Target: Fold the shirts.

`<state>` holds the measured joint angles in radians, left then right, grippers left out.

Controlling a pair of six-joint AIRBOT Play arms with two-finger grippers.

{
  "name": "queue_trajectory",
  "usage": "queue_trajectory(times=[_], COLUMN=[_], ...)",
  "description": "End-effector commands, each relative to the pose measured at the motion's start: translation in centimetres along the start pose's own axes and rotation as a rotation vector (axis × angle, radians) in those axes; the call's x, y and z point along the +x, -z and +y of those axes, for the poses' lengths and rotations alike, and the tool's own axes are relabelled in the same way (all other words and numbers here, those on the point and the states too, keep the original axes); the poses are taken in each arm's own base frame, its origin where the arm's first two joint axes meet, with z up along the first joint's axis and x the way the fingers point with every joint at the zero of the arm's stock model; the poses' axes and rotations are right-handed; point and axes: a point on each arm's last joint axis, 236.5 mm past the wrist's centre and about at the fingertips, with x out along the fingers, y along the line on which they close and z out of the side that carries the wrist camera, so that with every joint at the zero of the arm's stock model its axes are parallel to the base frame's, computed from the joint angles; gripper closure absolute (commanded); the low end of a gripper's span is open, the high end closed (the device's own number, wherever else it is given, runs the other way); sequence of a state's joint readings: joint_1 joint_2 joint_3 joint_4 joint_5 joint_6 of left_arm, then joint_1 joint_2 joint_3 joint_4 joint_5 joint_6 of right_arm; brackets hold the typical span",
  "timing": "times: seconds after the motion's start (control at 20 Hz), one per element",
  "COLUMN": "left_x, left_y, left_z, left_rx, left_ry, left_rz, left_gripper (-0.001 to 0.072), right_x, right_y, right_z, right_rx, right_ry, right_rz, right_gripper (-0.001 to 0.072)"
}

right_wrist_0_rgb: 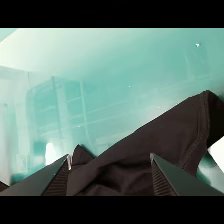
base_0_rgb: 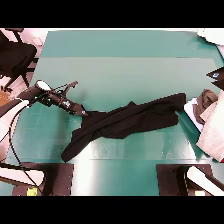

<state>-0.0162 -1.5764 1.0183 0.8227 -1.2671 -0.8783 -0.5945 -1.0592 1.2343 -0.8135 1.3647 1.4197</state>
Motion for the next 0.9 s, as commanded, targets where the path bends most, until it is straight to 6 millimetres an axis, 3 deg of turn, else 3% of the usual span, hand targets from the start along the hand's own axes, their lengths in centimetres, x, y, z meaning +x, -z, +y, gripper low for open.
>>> queue_trajectory(times=[0.0, 0.25, 0.55, 0.6, 0.65, 0.7, 0.75, 0.85], left_x=[0.0, 0.6, 1.0, 1.0, 1.0, 1.0, 1.0, 1.0], left_y=[0.3, -0.8, -0.7, -0.7, -0.7, -0.7, -0.7, -0.6], left_z=[1.3, 0.1, 0.4, 0.4, 0.4, 0.3, 0.3, 0.3], left_rx=[0.031, 0.021, 0.007, 0.007, 0.007, 0.008, 0.017, 0.025], left_ry=[-0.053, 0.020, 0.028, 0.028, 0.029, 0.029, 0.029, 0.031], left_rz=[0.015, -0.032, -0.024, -0.023, -0.023, -0.023, -0.022, -0.021], left_gripper=[0.0126, 0.0126, 0.0127, 0.0242, 0.0480, 0.0632, 0.0682, 0.0682], right_x=[0.0, 0.0, 0.0, 0.0, 0.0, 0.0, 0.0, 0.1], right_y=[0.0, -0.1, -0.1, -0.1, -0.1, -0.1, -0.1, 0.0], right_z=[0.0, 0.0, 0.0, 0.0, 0.0, 0.0, 0.0, -0.1], right_rx=[-0.001, 0.000, -0.001, -0.001, -0.001, -0.001, -0.001, 0.002], right_ry=[-0.001, 0.000, 0.000, 0.001, 0.001, 0.001, 0.001, 0.003], right_rz=[0.001, -0.003, -0.004, -0.004, -0.004, -0.004, -0.003, 0.001], right_gripper=[0.0139, 0.0139, 0.0139, 0.0140, 0.0140, 0.0140, 0.0140, 0.0140])
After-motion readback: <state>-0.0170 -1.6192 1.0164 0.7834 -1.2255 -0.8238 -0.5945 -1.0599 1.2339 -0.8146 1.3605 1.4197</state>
